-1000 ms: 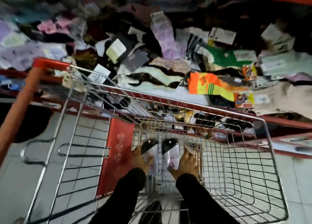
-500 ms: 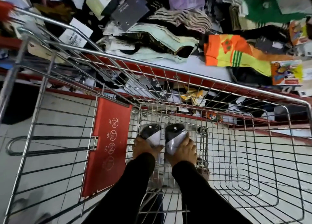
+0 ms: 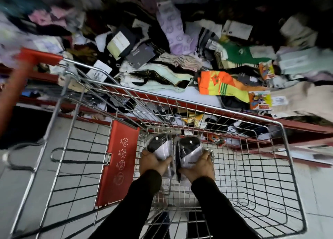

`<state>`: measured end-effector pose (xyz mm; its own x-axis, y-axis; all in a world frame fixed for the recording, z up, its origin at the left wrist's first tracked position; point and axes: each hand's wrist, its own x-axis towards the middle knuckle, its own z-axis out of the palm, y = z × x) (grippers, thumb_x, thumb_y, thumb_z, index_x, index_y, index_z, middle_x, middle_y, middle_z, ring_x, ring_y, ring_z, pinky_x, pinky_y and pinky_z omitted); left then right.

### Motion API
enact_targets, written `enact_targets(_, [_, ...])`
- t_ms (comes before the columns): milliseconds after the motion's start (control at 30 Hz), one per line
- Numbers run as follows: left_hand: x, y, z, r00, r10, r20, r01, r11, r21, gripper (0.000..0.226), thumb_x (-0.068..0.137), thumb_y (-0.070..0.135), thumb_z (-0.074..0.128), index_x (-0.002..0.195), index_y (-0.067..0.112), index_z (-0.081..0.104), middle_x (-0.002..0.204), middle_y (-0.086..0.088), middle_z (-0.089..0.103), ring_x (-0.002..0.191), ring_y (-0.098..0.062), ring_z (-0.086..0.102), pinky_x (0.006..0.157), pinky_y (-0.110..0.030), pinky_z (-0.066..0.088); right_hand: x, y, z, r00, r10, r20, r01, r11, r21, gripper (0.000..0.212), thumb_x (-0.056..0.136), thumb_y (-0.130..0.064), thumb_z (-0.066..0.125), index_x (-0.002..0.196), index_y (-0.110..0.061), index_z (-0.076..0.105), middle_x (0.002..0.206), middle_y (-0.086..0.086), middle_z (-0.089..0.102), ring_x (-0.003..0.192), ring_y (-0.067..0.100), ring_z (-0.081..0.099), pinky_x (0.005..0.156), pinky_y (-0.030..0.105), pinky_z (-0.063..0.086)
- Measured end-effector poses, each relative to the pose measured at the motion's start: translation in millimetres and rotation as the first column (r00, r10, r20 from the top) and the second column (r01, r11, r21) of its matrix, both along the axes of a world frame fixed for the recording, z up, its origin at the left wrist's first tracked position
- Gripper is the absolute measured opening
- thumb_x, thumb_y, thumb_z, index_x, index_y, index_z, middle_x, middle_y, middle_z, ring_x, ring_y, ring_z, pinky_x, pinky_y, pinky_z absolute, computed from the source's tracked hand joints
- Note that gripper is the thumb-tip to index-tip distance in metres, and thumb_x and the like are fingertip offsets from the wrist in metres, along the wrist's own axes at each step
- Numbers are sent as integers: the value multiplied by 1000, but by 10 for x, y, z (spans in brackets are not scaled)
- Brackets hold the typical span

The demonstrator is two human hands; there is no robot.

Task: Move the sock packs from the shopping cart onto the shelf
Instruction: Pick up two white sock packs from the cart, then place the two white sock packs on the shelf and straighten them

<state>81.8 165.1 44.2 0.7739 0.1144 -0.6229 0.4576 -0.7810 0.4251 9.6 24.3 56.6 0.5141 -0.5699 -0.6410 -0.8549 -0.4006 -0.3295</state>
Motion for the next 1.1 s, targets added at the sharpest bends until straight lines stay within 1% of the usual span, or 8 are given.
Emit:
enact_targets(100, [17, -38, 475, 995, -47, 88, 51, 998, -40, 81, 67, 60, 80, 122, 8, 52, 108, -5, 69, 99, -27, 68, 84, -32, 57, -13, -34, 426, 995, -6, 97, 10, 999, -44, 139, 53, -53, 91, 154, -7, 7, 157, 21, 31, 143, 37, 36, 116, 44, 39])
enact_targets(300, [113, -9, 1391, 950, -73, 305, 107, 990, -97, 74, 68, 51, 84, 119, 7, 53, 123, -5, 55, 104, -27, 62, 88, -35, 56, 33, -39, 1321, 931, 42, 363, 31, 981, -192, 126, 54, -55, 87, 146, 5, 25, 146, 23, 41, 139, 38, 38, 117, 42, 35])
enact_targets(433, [237, 49, 1870, 901, 31, 434, 75, 971, -225, 92, 68, 43, 87, 139, 8, 41, 138, -10, 53, 117, -30, 60, 96, -36, 53, 125, -54, 1804, 851, 99, 516, 22, 974, -224, 122, 55, -52, 86, 147, 1, 24, 143, 18, 42, 137, 36, 40, 115, 41, 38])
enact_targets(533, [337, 115, 2258, 834, 65, 548, 91, 963, -253, 95, 65, 46, 88, 139, 11, 40, 130, -11, 59, 109, -31, 65, 87, -31, 55, 205, -69, 2167, 765, 134, 630, 42, 966, -256, 119, 55, -50, 87, 146, -5, 25, 140, 12, 44, 135, 32, 42, 113, 40, 41])
enact_targets(700, [519, 173, 2737, 757, 128, 641, 95, 949, -301, 100, 67, 48, 86, 145, 17, 32, 135, -9, 56, 114, -32, 62, 91, -38, 55, 398, -91, 2610, 690, 168, 704, 39, 963, -268, 122, 57, -47, 89, 149, -3, 22, 150, 14, 37, 143, 29, 34, 118, 41, 35])
enact_targets(833, [691, 181, 3130, 668, 180, 722, 147, 920, -364, 106, 70, 52, 83, 152, 23, 21, 148, -5, 45, 126, -29, 55, 95, -36, 49, 593, -112, 3027, 520, 198, 831, 98, 953, -288, 112, 53, -43, 92, 142, -12, 30, 137, 4, 44, 133, 23, 44, 111, 27, 37])
enact_targets(933, [852, 157, 3459, 588, 244, 772, 209, 875, -436, 102, 69, 51, 82, 148, 30, 22, 149, -3, 42, 130, -26, 50, 93, -29, 42, 774, -147, 3332, 408, 208, 889, 118, 954, -277, 110, 55, -44, 91, 142, -20, 28, 139, -1, 42, 132, 19, 44, 107, 26, 38])
enact_targets(1100, [1212, 54, 4083, 432, 357, 828, 296, 811, -504, 99, 73, 39, 85, 148, 25, 22, 152, -5, 37, 134, -19, 41, 100, -21, 32, 1190, -215, 3881, 197, 215, 957, 170, 953, -249, 107, 54, -39, 93, 138, -29, 27, 135, -7, 40, 129, 16, 45, 106, 24, 38])
